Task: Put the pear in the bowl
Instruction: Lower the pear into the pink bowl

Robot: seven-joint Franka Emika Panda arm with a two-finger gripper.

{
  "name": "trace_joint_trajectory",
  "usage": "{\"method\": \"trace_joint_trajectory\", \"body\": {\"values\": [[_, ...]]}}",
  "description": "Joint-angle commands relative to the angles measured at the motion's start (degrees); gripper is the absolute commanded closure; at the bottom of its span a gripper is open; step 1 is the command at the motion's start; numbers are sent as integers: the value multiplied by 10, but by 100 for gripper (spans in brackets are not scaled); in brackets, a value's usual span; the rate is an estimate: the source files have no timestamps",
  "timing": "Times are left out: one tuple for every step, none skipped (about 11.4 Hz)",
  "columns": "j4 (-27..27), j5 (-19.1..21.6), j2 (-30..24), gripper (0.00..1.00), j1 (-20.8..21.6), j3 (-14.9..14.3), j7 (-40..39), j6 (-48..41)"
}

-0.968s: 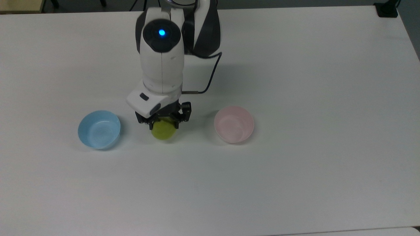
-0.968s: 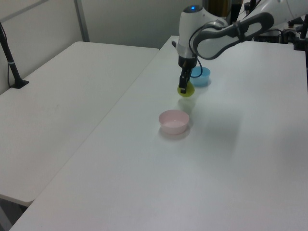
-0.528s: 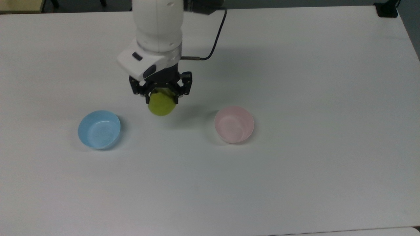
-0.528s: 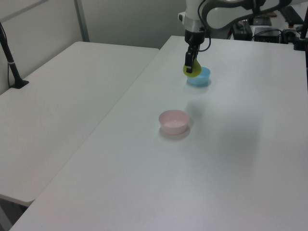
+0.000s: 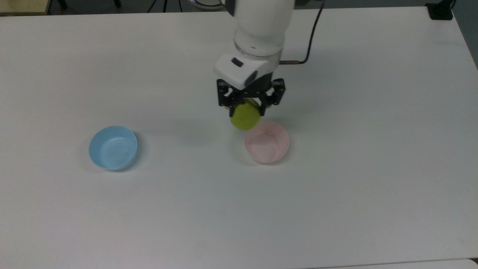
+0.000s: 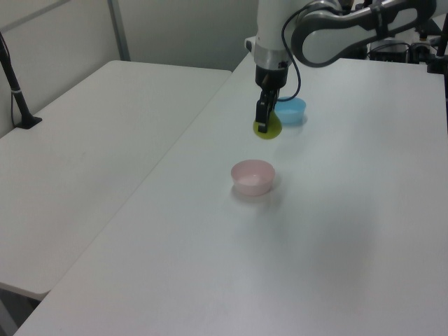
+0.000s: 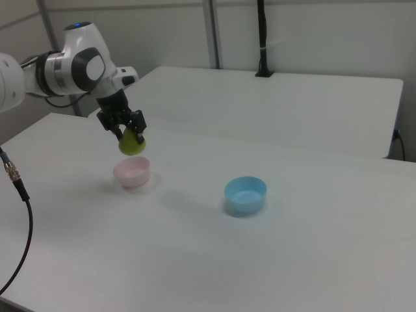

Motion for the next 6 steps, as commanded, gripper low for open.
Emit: {"method": "trace_joint_trajectory", "body": {"values": [[-8,2,26,62,23,-6,38,68],[-8,2,39,62,29,-6,38,85],[-10,2,50,61,37,-6,41,97],[-10,1,60,61,37,-6,42,102],[-11,-1,71,60,38,-6,42,116],[-12,-4,84,60,40,-6,42,126]]}}
